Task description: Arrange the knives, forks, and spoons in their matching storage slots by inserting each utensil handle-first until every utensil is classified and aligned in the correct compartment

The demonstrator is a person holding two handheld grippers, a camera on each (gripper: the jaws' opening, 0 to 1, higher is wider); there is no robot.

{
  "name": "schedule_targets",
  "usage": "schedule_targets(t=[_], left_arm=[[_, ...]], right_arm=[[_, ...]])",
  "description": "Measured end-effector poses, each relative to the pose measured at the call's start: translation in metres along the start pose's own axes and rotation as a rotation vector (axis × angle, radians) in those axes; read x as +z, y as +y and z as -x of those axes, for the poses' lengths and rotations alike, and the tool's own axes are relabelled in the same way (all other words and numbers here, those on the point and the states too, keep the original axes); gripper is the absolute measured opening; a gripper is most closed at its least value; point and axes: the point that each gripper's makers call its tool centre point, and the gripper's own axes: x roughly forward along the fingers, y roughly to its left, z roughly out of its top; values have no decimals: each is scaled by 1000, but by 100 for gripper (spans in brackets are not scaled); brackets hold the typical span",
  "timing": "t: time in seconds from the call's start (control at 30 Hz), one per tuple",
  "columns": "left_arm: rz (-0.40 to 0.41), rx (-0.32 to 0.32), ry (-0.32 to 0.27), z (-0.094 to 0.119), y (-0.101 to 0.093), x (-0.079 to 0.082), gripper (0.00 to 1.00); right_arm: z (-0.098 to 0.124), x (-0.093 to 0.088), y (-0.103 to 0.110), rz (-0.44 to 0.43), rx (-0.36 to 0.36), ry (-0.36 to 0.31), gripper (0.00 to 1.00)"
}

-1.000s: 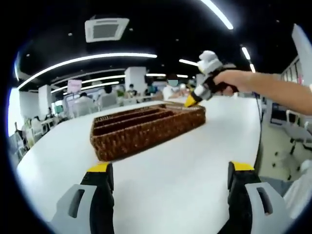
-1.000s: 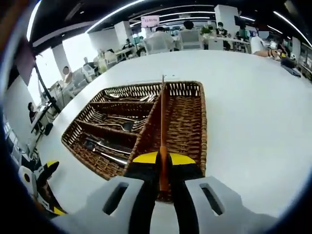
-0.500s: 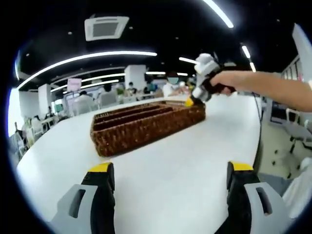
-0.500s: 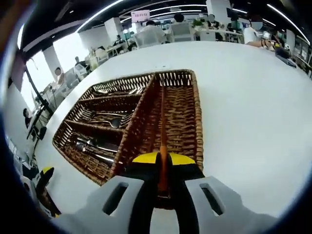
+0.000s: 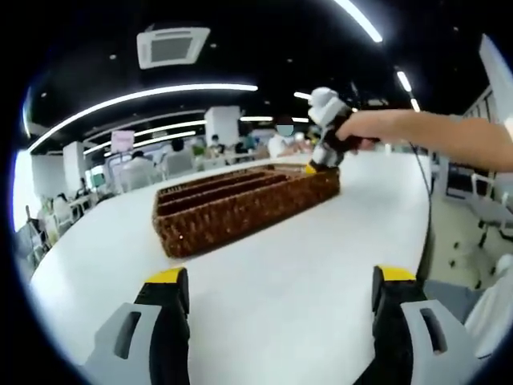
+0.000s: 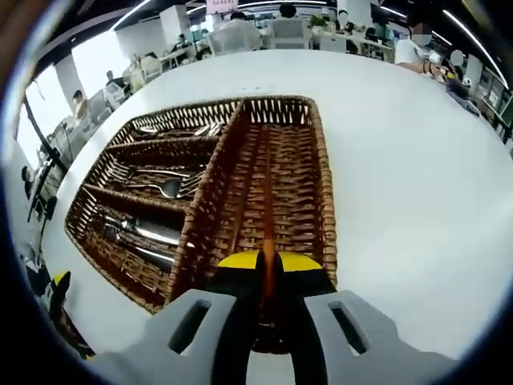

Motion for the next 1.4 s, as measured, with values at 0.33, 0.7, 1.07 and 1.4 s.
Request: schedule_targets(t=[0.33, 0.7, 1.07, 1.4], left_arm=[[18, -10, 14, 3, -3, -9, 95], [26, -16, 23, 6, -6, -13, 95], [32, -20, 24, 5, -11, -13, 94], [62, -7, -11, 6, -14, -2, 95]], right_arm=[[-5, -7, -3, 73, -15, 109, 7], [-9, 0, 1, 104, 53, 108, 14], [-12, 17, 8, 77, 170, 53, 13], [33, 23, 14, 304, 237, -265, 16]])
